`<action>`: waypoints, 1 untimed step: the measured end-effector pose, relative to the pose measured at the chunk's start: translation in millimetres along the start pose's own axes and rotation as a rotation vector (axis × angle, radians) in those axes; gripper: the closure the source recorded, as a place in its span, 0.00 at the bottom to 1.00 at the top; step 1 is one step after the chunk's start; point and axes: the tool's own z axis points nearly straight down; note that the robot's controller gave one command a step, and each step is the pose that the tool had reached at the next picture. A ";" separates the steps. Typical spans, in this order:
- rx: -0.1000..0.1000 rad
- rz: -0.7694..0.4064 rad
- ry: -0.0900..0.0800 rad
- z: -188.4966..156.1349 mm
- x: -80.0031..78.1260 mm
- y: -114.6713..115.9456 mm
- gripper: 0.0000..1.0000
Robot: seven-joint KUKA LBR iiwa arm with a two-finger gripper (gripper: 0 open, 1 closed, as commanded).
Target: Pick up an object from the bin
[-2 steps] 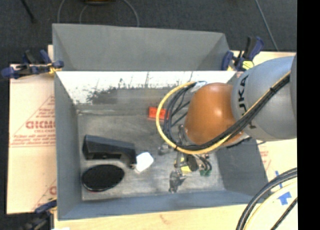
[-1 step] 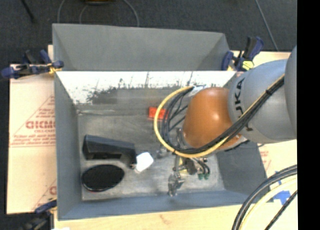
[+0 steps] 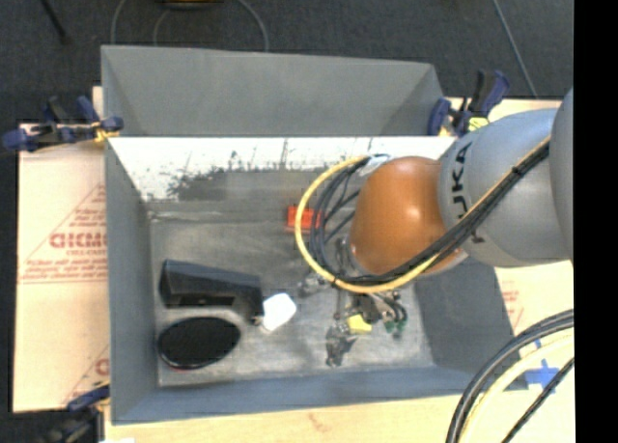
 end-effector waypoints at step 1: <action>0.000 -0.240 -0.001 15.7 4.5 1.8 0.00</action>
Offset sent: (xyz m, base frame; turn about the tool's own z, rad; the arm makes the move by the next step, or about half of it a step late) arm -0.0161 0.0595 -0.0268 -0.4799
